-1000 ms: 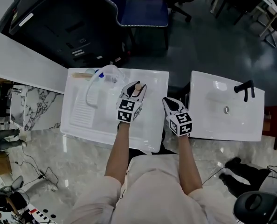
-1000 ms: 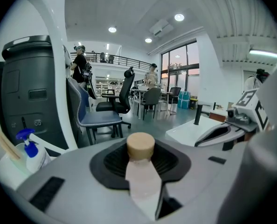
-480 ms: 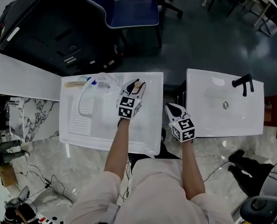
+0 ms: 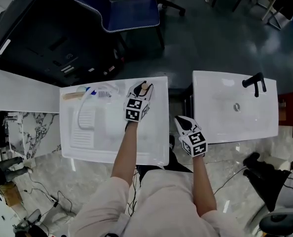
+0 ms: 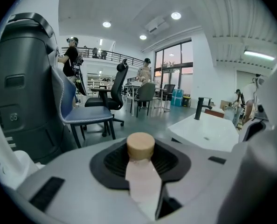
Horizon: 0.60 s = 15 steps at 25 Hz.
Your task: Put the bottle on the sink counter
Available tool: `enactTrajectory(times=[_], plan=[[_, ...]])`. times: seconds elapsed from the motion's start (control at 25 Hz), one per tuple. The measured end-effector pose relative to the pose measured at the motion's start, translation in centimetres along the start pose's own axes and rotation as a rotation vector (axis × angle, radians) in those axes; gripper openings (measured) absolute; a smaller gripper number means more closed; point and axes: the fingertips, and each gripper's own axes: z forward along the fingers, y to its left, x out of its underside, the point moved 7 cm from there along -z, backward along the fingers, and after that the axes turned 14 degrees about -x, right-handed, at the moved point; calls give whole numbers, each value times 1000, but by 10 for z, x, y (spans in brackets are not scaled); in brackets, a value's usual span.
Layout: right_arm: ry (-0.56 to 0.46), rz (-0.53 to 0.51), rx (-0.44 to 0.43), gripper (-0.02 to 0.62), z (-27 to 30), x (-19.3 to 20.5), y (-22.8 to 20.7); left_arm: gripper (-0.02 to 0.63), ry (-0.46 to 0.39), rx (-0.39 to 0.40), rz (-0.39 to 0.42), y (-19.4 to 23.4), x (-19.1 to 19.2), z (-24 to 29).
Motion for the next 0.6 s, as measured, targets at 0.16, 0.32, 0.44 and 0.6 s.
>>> enactTrajectory(times=[0.16, 0.32, 0.44, 0.6], plan=[[4, 11, 24, 5, -5, 6, 1, 125, -2, 8, 25, -2, 2, 9], [19, 36, 46, 5, -11, 21, 3, 125, -6, 23, 42, -2, 5, 14], [14, 44, 65, 5, -16, 24, 1, 125, -10, 39, 56, -6, 7, 18], [8, 42, 75, 5, -18, 21, 0, 126, -16, 46, 72, -9, 11, 20]])
